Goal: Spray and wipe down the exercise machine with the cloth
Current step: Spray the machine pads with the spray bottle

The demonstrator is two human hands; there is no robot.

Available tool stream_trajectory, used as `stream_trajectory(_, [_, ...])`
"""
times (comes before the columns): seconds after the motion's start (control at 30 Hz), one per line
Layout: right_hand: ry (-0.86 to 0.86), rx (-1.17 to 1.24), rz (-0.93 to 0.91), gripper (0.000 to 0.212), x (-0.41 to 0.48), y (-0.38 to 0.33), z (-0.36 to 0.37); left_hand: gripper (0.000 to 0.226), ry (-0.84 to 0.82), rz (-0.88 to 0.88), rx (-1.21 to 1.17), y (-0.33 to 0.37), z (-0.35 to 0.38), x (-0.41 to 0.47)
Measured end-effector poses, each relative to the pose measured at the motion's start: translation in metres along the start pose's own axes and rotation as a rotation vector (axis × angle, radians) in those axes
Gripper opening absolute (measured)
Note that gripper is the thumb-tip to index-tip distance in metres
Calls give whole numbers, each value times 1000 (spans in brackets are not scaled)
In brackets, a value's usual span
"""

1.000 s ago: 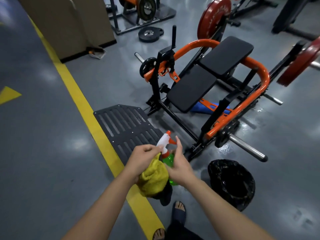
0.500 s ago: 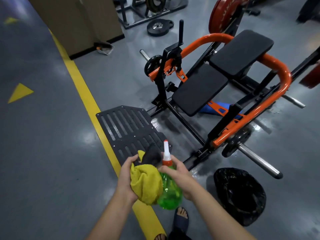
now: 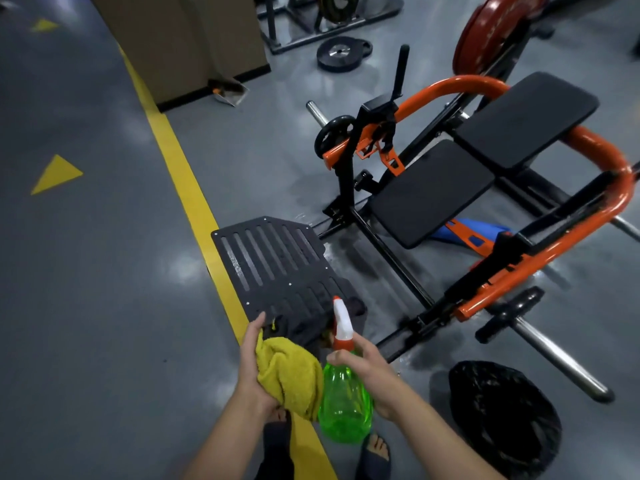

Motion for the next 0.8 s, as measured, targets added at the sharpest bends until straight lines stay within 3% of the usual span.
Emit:
stream_trajectory(0.17, [133,-23,23,36,15,-10,27,54,-97,-115,288,29,9,9])
stream_trajectory(0.37, [215,-186,-77,28,26,-44,42,50,-197,-178,451,56,27,32])
stream_trajectory(0.43, [264,-224,-96,38,24,-54,32,44,-250,-174,510,55,49,34])
stream_trajectory(0.53, [353,-359,-129,82,21,-68,10,45,-287,-174,634,41,87,36])
stream_trajectory(0.57, [374,-397,-135,84,20,-73,1,45,-297,-181,660,34,100,38])
stream_trajectory(0.63, [441,-429,-155,70,21,-81,-23,43,-284,-180,701,17,125,43])
stream_trajectory(0.7, [486,-464,-184,54,27,-86,-48,55,-265,-167,746,0,149,51])
stream_trajectory(0.8, [517,-563,-171,63,45,-86,-90,69,-252,-155,818,-27,186,67])
Point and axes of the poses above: each hand's wrist, its own x-axis towards the middle knuckle, its own z-axis out of the palm, y = z × x, the point moved 4 cm from there along x, towards the middle knuckle, and after that the axes turned 11 degrees about y, right-handed, at the moved point
